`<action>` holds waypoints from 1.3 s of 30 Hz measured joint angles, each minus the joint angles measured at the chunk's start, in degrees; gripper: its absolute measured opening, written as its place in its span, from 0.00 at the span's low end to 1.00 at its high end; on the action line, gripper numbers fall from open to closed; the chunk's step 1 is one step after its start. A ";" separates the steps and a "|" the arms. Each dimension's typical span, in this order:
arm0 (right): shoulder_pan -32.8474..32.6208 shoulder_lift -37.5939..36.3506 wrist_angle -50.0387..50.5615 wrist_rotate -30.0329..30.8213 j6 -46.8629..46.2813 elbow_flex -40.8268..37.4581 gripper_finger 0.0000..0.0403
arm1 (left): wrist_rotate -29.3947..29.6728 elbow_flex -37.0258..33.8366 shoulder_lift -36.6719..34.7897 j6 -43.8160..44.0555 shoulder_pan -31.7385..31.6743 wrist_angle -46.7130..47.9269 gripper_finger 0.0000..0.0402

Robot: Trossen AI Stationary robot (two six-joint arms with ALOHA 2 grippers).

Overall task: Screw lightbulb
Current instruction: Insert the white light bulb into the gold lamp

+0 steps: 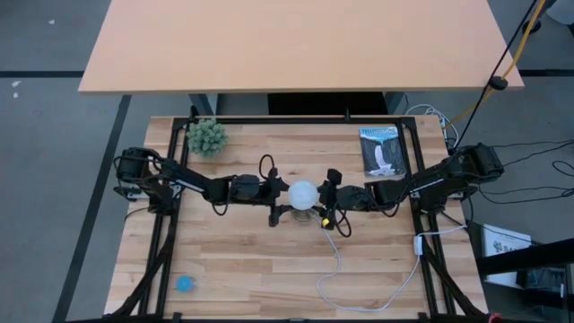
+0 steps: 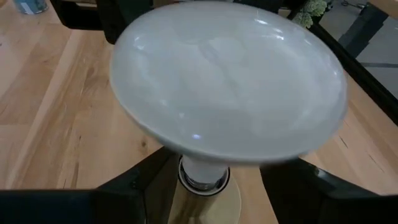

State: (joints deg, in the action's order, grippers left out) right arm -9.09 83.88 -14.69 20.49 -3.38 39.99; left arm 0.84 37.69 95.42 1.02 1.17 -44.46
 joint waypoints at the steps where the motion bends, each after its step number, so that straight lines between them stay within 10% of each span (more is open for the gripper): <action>1: -0.02 0.00 0.02 0.00 0.00 0.00 0.52 | -0.39 0.00 0.00 0.00 -0.02 -0.27 0.64; 23: 0.01 0.00 2.95 0.01 -2.40 0.00 0.50 | -0.57 0.00 -0.02 -0.22 -0.02 -0.23 0.64; 39: -0.01 -2.71 11.12 -0.01 -8.55 0.00 0.17 | -0.57 0.00 -0.02 -0.18 0.00 -0.18 0.64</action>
State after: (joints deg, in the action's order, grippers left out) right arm -9.10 81.17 -3.58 20.48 -11.92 39.99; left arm 0.27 37.69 95.39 0.83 1.17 -44.64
